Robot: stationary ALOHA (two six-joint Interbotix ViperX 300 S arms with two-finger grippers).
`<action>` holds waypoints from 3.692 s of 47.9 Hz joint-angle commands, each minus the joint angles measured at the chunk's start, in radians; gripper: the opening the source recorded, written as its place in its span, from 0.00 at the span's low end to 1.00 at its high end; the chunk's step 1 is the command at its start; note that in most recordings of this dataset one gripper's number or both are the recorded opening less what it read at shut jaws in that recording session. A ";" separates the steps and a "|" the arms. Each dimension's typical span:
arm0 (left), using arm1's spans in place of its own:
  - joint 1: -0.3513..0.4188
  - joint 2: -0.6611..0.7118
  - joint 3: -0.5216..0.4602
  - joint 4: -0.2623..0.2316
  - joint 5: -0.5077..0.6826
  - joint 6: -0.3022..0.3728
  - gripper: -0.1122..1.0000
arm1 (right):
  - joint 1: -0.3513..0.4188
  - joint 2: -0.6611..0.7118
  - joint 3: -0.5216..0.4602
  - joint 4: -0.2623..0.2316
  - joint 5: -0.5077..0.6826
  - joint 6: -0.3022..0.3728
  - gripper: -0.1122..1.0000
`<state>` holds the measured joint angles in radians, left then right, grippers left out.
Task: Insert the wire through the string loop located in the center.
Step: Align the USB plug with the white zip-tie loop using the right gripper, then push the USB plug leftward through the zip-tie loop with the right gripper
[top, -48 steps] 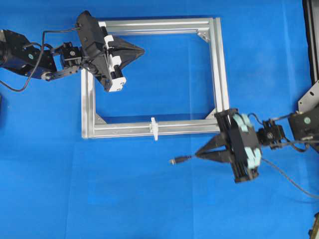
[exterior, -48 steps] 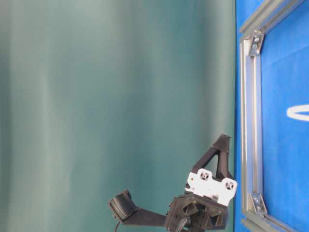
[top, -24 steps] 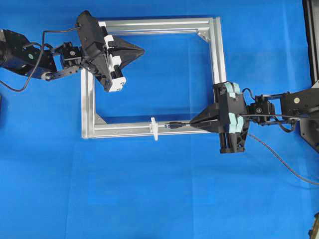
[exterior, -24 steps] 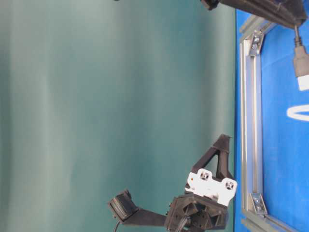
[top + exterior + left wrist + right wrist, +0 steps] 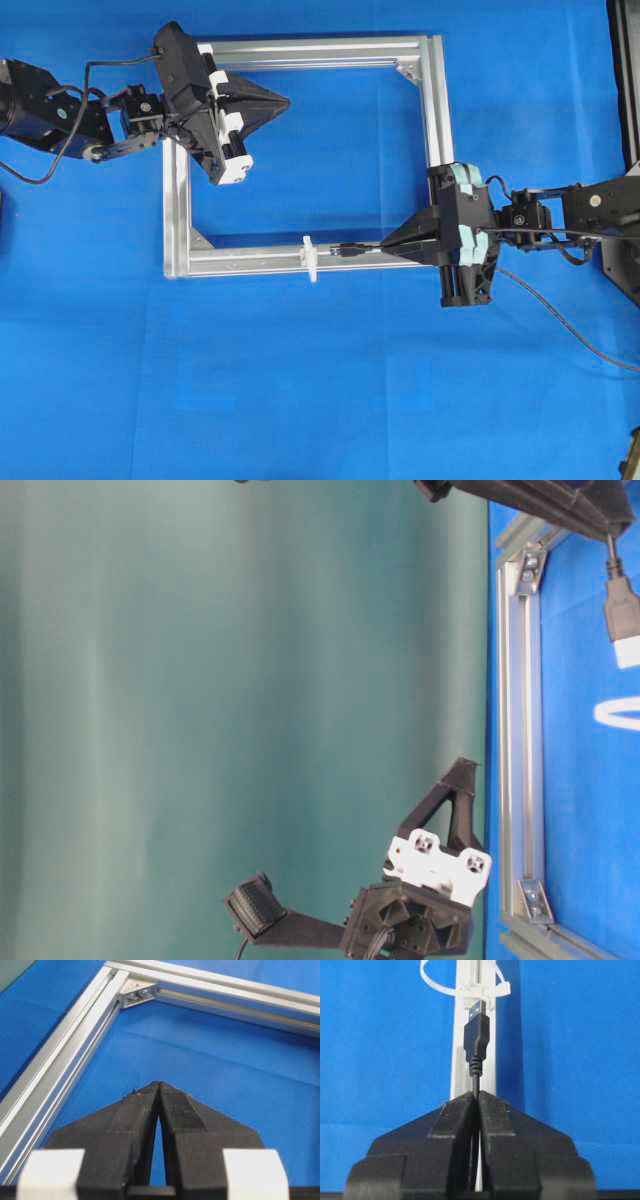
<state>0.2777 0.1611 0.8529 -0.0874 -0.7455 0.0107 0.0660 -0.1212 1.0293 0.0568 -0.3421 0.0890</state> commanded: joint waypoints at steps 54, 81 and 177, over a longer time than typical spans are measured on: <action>0.000 -0.037 -0.008 0.005 -0.006 0.000 0.10 | 0.000 -0.008 -0.011 0.002 -0.012 0.000 0.08; 0.000 -0.037 -0.008 0.005 -0.005 0.000 0.10 | -0.002 -0.006 -0.014 0.002 -0.014 0.000 0.08; 0.000 -0.037 -0.008 0.006 -0.005 0.002 0.10 | 0.003 0.222 -0.281 0.002 -0.012 0.000 0.08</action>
<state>0.2777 0.1611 0.8529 -0.0844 -0.7455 0.0107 0.0675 0.1135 0.7655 0.0568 -0.3436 0.0890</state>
